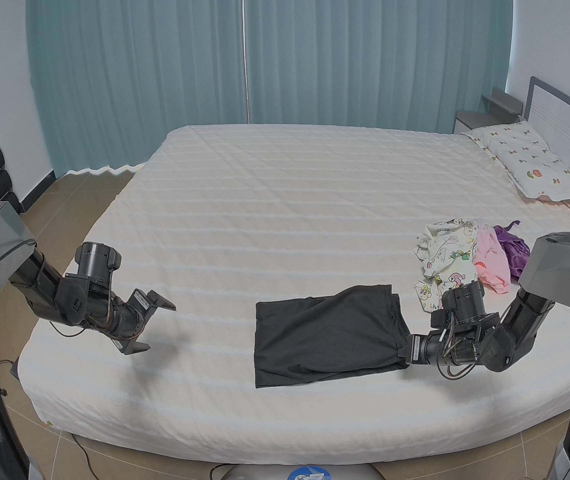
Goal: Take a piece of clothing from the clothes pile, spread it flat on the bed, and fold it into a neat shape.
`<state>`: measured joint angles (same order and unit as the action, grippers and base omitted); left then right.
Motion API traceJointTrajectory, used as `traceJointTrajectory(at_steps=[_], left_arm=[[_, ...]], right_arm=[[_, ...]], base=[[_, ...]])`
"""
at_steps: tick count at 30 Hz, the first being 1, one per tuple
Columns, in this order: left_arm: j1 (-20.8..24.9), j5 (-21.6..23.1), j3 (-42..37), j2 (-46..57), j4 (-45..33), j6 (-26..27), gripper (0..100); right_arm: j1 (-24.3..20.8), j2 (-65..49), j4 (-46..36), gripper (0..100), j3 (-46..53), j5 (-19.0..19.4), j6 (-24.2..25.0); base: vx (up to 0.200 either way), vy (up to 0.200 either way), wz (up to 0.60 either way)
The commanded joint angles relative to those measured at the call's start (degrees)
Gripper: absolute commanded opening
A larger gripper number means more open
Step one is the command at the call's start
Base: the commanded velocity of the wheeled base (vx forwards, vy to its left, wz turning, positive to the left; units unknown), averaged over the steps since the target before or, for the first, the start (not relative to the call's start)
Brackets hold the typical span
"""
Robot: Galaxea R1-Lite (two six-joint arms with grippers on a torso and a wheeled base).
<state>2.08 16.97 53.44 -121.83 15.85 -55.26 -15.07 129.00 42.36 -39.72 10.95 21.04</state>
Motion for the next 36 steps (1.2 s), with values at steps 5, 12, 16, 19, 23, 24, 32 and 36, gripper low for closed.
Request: traceJointTrajectory(at_steps=[5, 12, 16, 19, 23, 24, 32, 36], left_arm=[[0.0, 0.0, 0.1, -0.1, 0.1, 0.0, 100], [0.0, 0.0, 0.0, -0.1, 0.1, 0.0, 100], [0.0, -0.1, 0.1, -0.1, 0.0, 0.0, 100], [0.0, 0.0, 0.0, 0.0, 0.0, -0.1, 100], [-0.1, 0.0, 0.0, 0.0, 0.0, -0.1, 100], [0.0, 0.0, 0.0, 0.0, 0.0, -0.1, 100], [0.0, 0.0, 0.0, 0.0, 0.0, -0.2, 100], [0.0, -0.1, 0.0, 0.0, 0.0, -0.2, 100]], right_arm=[[2.1, -1.6, 0.0, 0, 3.7, 2.0, -1.2], [2.9, -1.1, 0.0, 0, 3.8, 2.6, -1.7], [3.0, 0.2, 0.1, 100, 3.2, 2.6, -2.2], [3.5, -0.6, 0.4, 100, 2.5, 2.8, -2.0], [4.2, -3.1, 1.1, 100, -2.4, 4.6, 1.7], [4.2, -2.5, 0.8, 100, -4.7, 4.6, 3.2], [2.9, 8.9, -3.3, 100, -20.8, 2.6, 10.4], [1.9, 14.4, -3.5, 100, -27.7, -1.8, 11.2]], base=[[0.000, 0.000, 0.00], [0.000, 0.000, 0.00], [0.000, 0.000, 0.00], [0.000, 0.000, 0.00], [0.000, 0.000, 0.00], [0.000, 0.000, 0.00], [0.000, 0.000, 0.00], [0.000, 0.000, 0.00]])
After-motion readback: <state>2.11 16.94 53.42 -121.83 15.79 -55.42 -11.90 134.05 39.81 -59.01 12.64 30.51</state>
